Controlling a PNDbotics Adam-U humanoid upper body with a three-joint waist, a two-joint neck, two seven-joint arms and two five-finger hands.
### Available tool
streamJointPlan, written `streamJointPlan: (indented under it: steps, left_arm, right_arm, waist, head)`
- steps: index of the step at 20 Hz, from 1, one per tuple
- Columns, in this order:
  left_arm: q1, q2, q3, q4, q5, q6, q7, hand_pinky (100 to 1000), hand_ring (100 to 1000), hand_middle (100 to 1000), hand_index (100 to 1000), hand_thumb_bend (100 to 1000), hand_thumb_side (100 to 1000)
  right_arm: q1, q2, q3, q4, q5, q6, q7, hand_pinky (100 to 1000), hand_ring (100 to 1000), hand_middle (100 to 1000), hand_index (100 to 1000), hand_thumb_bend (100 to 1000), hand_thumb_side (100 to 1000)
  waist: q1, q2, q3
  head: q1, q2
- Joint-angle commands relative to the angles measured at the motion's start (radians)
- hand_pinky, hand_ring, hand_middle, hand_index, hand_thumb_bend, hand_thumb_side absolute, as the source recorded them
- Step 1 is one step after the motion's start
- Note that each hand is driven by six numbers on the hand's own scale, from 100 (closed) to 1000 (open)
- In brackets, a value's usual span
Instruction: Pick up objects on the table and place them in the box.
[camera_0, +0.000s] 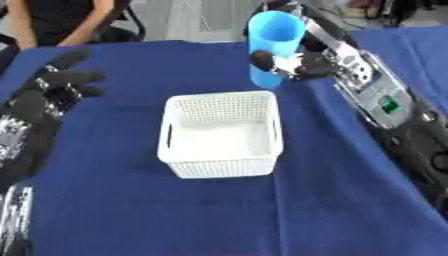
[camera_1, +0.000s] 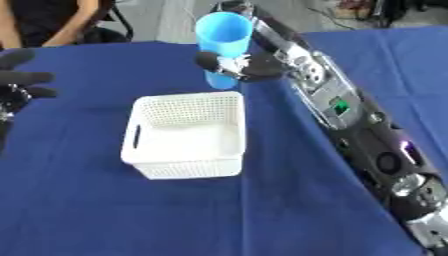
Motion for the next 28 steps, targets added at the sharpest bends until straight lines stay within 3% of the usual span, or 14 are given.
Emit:
streamJointPlan:
  steps: [1,7,18,20,22,23,24,25,28]
  left_arm:
    - [-0.015,0.004,-0.003,-0.007,0.012,-0.001,-0.008,780,830,952,832,838,966]
    - [-0.016,0.004,-0.006,-0.008,0.017,0.0,-0.014,780,830,952,832,839,965]
    - [-0.015,0.005,-0.006,-0.01,0.017,0.001,-0.014,780,831,953,831,837,967]
    - [-0.016,0.005,-0.007,-0.01,0.017,0.001,-0.016,780,831,953,831,836,968]
    - [-0.018,0.005,-0.008,-0.011,0.018,0.0,-0.017,780,831,953,831,836,968]
    - [-0.018,0.005,-0.008,-0.011,0.018,0.0,-0.017,779,831,953,831,836,968]
    - [-0.018,0.005,-0.007,-0.011,0.018,0.0,-0.017,779,831,953,831,836,968]
    - [-0.018,0.005,-0.007,-0.011,0.018,0.0,-0.016,779,832,953,831,836,969]
    - [-0.018,0.005,-0.008,-0.011,0.018,0.0,-0.017,780,832,953,830,836,969]
  right_arm:
    - [-0.033,0.013,0.004,0.002,0.012,-0.013,0.007,576,633,611,478,531,624]
    - [-0.034,0.025,0.035,-0.032,0.045,-0.059,0.039,635,664,649,557,564,706]
    - [-0.017,0.03,0.071,-0.069,0.109,-0.119,0.093,646,668,641,550,532,715]
    - [-0.016,0.03,0.076,-0.062,0.132,-0.132,0.098,649,670,645,566,575,719]
    - [-0.013,0.03,0.08,-0.049,0.169,-0.146,0.108,681,712,748,753,749,671]
    - [-0.011,0.029,0.082,-0.044,0.198,-0.155,0.118,694,728,778,801,806,675]
    - [-0.01,0.028,0.082,-0.039,0.229,-0.163,0.129,694,728,778,801,806,675]
    - [-0.008,0.027,0.082,-0.032,0.26,-0.17,0.141,729,774,861,917,887,611]
    - [-0.002,0.029,0.078,-0.019,0.325,-0.186,0.156,732,777,871,927,886,622]
  waist:
    - [0.0,-0.012,0.006]
    - [-0.004,-0.011,0.011]
    - [-0.004,-0.009,0.006]
    - [-0.003,-0.008,0.006]
    - [-0.003,-0.006,0.006]
    - [-0.003,-0.006,0.007]
    - [-0.003,-0.005,0.007]
    - [-0.003,-0.005,0.006]
    - [-0.003,-0.004,0.006]
  head:
    - [-0.017,-0.013]
    - [-0.016,-0.013]
    - [-0.012,-0.013]
    - [-0.013,-0.014]
    - [-0.016,-0.016]
    - [-0.016,-0.016]
    - [-0.016,-0.015]
    - [-0.014,-0.015]
    - [-0.013,-0.014]
